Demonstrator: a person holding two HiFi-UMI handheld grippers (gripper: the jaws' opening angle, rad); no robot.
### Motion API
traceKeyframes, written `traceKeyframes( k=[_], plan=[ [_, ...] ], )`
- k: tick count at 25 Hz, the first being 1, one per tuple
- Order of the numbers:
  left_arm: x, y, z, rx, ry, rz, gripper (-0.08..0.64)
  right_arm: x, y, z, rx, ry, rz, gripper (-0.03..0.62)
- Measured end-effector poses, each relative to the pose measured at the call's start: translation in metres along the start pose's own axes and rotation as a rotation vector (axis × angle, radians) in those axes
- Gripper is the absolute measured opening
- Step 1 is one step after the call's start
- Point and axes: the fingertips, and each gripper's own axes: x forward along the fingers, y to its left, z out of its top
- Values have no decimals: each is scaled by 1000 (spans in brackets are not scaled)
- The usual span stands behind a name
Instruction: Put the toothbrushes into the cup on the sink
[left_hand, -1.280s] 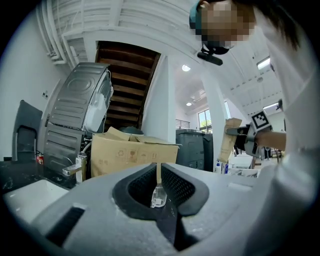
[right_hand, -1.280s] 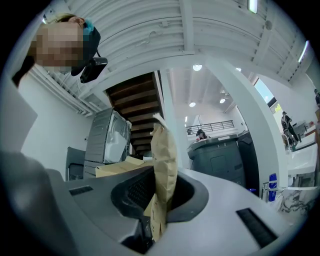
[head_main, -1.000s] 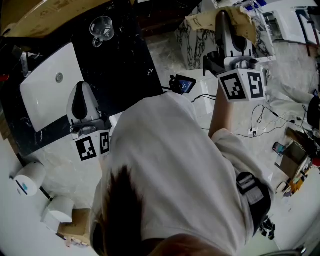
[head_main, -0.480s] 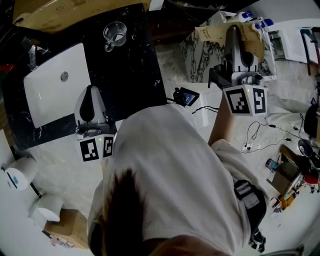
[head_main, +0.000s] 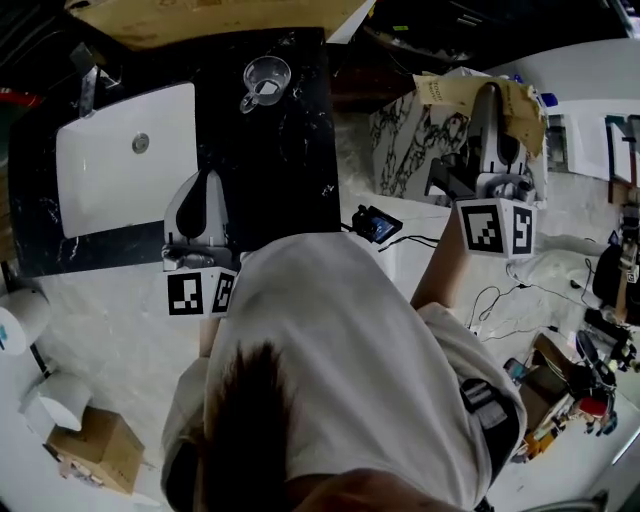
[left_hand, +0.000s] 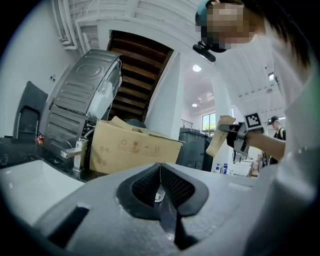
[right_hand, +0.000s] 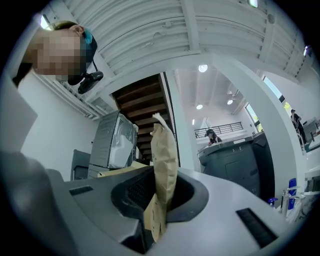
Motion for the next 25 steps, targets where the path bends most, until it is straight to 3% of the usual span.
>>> traceKeyframes(
  k=[25],
  plan=[
    [9,20,-11,-16,30,-19,15,54,36,5,23,-49,83,43]
  ],
)
